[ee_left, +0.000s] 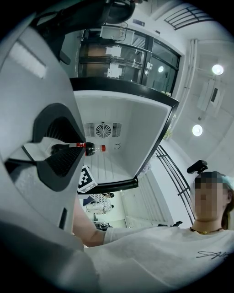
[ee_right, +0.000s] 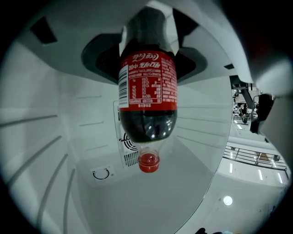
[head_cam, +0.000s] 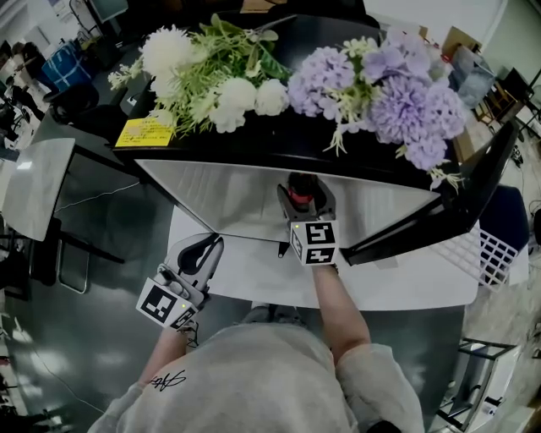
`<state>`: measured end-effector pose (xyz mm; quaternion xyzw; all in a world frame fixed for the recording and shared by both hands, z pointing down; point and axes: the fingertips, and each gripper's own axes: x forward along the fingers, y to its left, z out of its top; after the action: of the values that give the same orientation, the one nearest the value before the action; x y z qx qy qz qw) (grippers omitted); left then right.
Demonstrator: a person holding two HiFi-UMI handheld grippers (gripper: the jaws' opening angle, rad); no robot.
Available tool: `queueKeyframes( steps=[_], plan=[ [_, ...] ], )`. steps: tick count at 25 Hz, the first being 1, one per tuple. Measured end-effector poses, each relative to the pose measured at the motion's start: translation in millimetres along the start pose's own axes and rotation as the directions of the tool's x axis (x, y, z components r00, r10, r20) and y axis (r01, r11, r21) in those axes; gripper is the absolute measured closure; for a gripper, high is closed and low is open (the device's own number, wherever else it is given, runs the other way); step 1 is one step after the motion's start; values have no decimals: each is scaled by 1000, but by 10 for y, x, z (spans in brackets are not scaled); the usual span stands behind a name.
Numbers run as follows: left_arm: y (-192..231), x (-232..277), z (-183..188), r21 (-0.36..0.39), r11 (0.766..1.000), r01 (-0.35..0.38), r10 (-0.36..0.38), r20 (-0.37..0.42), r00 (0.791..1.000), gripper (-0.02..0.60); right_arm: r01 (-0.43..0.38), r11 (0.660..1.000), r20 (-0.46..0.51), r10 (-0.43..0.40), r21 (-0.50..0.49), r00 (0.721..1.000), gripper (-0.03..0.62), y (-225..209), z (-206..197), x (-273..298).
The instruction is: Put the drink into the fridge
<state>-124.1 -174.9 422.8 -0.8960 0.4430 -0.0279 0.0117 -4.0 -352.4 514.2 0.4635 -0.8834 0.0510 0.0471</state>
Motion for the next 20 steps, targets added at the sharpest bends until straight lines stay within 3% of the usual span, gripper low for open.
queueKeyframes(
  steps=[20],
  plan=[
    [91, -162, -52, -10, 999, -53, 53, -13, 999, 551, 33, 999, 0, -33, -30, 999, 287, -174, -8, 275]
  ],
)
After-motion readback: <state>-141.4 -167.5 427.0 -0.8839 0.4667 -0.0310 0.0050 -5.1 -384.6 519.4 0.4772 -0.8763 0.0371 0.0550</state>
